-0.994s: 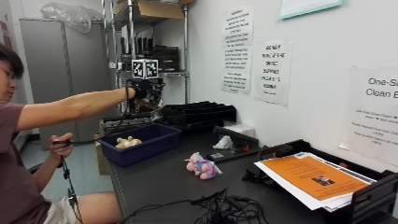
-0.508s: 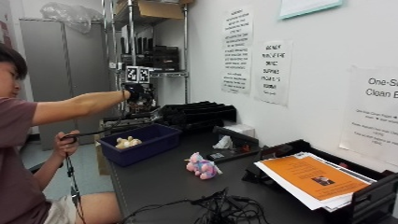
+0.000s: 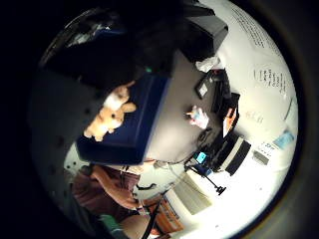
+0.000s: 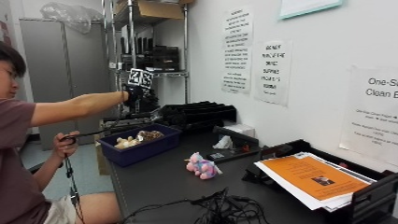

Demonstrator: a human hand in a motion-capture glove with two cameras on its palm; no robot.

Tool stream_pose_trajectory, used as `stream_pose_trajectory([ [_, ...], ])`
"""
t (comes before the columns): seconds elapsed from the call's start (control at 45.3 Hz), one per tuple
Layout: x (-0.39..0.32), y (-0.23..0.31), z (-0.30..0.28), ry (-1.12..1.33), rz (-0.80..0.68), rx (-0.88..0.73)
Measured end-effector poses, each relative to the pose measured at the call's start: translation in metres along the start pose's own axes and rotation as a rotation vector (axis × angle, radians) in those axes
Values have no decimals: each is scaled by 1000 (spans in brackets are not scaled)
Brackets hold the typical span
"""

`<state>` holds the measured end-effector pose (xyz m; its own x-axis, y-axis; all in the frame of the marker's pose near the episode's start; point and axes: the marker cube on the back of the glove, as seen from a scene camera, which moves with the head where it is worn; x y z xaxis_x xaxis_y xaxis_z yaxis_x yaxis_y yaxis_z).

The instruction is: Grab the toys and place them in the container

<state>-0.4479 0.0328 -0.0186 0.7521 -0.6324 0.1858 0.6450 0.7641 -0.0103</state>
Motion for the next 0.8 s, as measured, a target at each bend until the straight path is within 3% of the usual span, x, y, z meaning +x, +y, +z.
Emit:
stream_pose_trajectory([
  [0.11,4,1,-13,-22,18,77],
  [0.243,31,20,-28,50,-34,61],
  [0.442,92,32,-49,134,162,37],
  [0.795,285,94,-41,111,373,74],
])
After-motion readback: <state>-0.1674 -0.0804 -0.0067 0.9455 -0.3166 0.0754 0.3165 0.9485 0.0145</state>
